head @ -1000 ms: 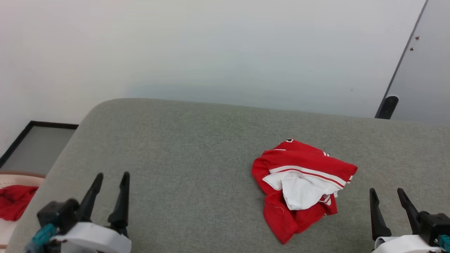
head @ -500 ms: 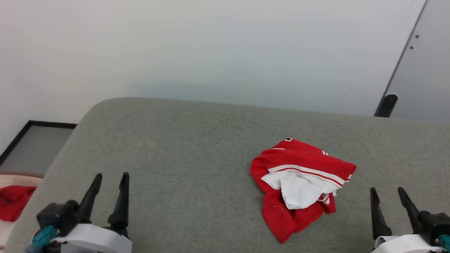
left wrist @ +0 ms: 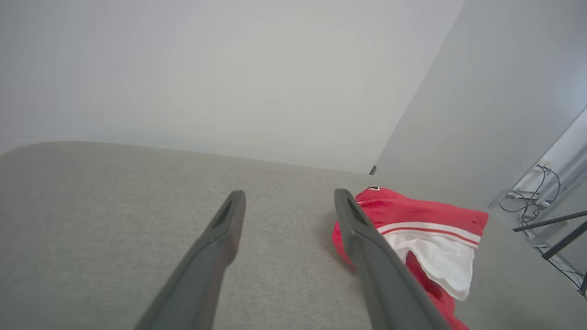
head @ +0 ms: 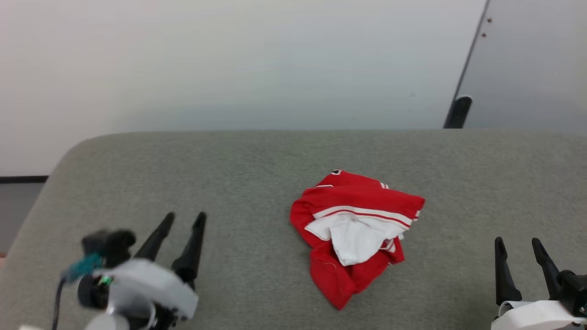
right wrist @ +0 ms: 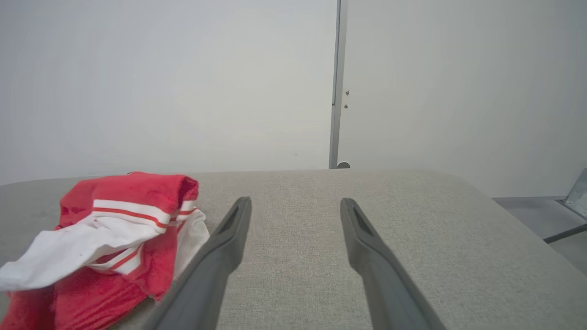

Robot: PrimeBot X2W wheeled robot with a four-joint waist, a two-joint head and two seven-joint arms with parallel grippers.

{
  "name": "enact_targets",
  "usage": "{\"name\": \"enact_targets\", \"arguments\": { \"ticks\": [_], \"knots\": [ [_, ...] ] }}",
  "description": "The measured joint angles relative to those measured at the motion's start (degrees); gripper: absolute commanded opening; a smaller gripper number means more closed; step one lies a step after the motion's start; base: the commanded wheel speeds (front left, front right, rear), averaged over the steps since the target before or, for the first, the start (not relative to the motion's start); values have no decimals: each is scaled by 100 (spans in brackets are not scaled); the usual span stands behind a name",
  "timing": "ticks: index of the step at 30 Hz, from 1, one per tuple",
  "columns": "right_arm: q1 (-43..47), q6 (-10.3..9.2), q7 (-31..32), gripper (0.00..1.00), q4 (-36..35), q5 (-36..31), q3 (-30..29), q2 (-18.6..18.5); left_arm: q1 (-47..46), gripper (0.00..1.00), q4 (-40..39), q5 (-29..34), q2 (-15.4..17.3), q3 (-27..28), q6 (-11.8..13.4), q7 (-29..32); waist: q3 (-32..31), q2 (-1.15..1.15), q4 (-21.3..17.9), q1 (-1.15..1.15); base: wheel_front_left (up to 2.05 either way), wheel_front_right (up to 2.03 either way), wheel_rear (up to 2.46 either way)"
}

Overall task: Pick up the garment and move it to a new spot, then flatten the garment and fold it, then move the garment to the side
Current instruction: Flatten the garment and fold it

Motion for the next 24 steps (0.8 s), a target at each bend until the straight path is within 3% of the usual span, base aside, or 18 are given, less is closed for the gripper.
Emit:
{"name": "enact_targets", "arguments": {
  "ticks": [7,14,19,24],
  "knots": [
    [-94,0,-43,100,40,55,31,1,-933,100,-287,-608,69,-461,146,2305,179,0,-276,0,0,0,0],
    [-268,0,-130,100,138,144,127,1,-1917,100,-549,-1124,12,-837,815,4465,397,0,-468,0,0,0,0],
    [-385,0,-205,100,283,224,232,2,-2400,100,-569,-1227,-83,-1162,1181,5470,585,0,-643,0,0,0,0],
    [-507,0,-298,100,447,314,324,1,-2643,100,-407,-1214,-152,-1343,1510,6009,752,0,-868,0,0,0,0]
  ]
}}
